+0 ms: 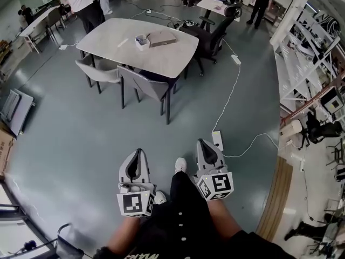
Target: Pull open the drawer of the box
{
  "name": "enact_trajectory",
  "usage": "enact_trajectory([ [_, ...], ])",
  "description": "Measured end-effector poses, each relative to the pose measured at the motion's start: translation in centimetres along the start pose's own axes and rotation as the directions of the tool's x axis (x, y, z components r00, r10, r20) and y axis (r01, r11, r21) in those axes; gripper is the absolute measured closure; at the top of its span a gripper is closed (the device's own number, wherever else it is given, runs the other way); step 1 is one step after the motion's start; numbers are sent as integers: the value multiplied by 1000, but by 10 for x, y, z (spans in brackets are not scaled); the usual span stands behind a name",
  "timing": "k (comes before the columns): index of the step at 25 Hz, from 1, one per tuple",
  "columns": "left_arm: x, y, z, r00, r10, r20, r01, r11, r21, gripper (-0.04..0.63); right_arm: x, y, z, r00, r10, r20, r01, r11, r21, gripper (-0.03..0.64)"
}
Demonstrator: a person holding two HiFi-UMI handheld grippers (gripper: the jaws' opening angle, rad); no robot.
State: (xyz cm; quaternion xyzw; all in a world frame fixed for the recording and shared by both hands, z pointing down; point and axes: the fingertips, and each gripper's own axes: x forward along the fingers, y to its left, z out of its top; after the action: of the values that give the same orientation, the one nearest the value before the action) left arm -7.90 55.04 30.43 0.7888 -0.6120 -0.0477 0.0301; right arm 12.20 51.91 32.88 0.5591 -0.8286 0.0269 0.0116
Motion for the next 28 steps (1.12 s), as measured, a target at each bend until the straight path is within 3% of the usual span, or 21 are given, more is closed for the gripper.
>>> enact_trajectory([
  [11,62,35,-12,1000,28,-5,-28,999,19,580,80,-20,-9,1000,-8,17,8,1000,10,620],
  [28,256,105,0,998,64,4,-64,997,39,580,282,-78,11,998,62,19,-63,998,19,618],
])
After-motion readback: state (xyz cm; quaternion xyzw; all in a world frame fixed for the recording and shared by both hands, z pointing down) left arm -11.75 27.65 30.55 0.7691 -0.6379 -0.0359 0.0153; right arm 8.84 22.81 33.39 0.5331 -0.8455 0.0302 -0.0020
